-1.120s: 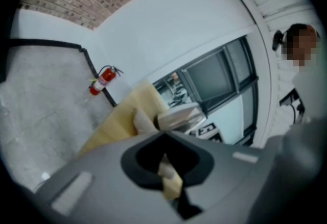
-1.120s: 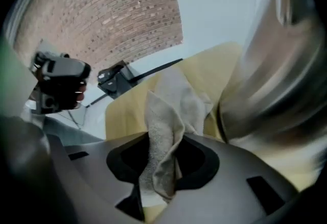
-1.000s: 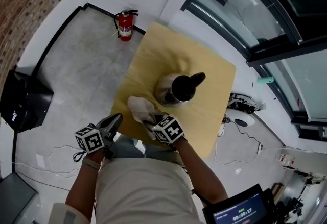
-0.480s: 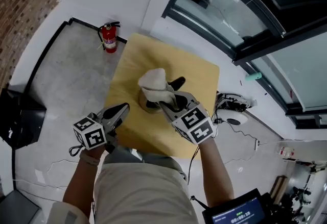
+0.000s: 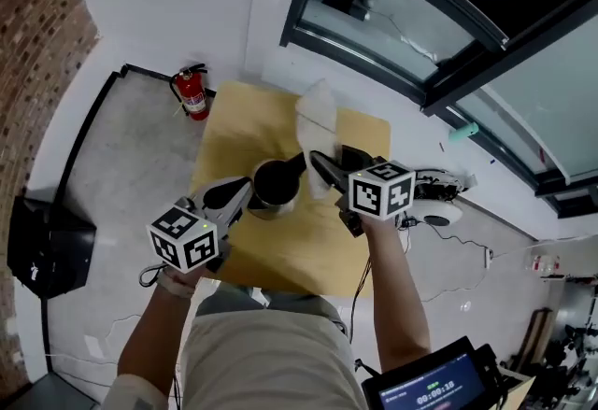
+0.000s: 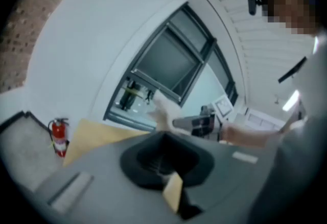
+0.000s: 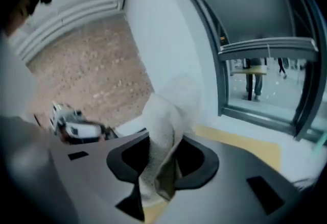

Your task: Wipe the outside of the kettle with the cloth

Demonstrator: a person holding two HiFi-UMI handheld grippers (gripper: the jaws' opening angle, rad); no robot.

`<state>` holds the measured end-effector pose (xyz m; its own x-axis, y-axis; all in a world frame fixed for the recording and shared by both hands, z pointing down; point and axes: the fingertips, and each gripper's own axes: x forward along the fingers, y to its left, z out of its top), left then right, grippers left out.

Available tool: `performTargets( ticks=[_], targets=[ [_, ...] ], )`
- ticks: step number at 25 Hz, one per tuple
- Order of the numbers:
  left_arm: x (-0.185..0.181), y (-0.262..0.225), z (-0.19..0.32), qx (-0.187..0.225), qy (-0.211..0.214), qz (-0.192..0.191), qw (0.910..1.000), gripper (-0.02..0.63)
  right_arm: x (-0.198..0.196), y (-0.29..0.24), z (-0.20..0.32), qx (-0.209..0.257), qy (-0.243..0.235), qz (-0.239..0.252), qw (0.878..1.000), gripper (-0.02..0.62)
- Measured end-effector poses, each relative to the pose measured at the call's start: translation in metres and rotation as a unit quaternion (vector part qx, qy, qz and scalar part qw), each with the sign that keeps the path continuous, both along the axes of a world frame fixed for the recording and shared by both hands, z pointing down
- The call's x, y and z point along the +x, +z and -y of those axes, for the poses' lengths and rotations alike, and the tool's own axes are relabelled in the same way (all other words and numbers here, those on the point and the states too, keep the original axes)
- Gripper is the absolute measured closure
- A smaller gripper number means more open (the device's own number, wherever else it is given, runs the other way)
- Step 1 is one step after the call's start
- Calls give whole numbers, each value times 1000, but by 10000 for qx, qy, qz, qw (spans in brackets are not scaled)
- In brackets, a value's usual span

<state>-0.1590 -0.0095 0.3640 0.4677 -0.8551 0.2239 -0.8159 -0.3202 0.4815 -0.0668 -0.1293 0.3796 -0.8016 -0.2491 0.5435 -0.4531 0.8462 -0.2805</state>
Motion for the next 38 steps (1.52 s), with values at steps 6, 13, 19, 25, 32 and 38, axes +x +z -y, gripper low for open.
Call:
performTargets(
  ticks=[6, 13, 19, 25, 32, 38],
  targets=[
    [51, -10, 80, -149, 369, 1479, 9882, 606, 14, 79, 46, -1099, 892, 80, 9899, 465],
    [69, 39, 103, -869, 992, 2896, 9480, 606, 44, 203, -31, -2056, 580, -503, 9756, 469],
    [79, 50, 105, -1107, 1451, 3422, 9217, 606, 20, 94, -17, -41, -587, 863, 9945, 469],
    [77, 52, 106, -1372, 1476, 3030, 9315, 606, 35, 223, -23, -490, -997, -1230, 9862, 469],
    [73, 51, 106, -1276, 1370, 3059, 9335, 606, 26, 89, -54, 69, -515, 987, 9938, 471],
    [69, 51, 98, -1280, 1343, 3061, 9337, 606, 40, 187, -53, -1057, 519, 212, 9928, 471]
  ],
)
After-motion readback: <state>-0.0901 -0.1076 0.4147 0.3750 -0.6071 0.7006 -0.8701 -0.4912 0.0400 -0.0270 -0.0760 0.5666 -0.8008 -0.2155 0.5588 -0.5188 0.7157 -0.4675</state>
